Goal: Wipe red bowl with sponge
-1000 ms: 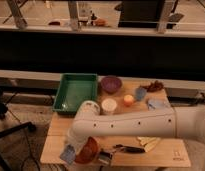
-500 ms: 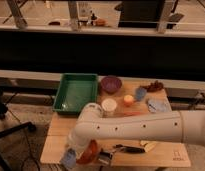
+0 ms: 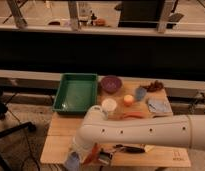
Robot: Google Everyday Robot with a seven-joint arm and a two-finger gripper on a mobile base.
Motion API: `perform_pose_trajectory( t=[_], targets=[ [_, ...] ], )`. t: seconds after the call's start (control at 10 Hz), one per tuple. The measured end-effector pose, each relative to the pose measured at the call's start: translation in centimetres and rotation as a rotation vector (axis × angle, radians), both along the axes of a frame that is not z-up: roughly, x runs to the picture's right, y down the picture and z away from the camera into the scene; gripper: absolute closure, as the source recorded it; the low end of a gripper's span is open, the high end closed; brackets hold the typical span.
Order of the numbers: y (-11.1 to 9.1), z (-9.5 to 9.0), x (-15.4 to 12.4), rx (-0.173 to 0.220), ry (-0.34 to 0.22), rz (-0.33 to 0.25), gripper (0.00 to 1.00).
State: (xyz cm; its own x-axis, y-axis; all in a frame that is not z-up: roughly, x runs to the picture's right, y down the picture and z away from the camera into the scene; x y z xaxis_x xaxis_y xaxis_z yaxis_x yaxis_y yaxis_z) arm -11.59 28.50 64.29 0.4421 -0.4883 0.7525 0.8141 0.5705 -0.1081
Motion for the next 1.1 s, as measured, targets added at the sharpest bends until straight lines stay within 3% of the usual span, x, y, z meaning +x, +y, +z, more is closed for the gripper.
perform_pose_trajectory(
  t=[0.5, 1.1],
  targets=[
    [-0.1, 1.1, 2.4, 0.008, 0.086, 0.017, 1.00],
    [-1.8, 2.8, 2.5, 0.047, 0.119, 0.017, 1.00]
  ],
)
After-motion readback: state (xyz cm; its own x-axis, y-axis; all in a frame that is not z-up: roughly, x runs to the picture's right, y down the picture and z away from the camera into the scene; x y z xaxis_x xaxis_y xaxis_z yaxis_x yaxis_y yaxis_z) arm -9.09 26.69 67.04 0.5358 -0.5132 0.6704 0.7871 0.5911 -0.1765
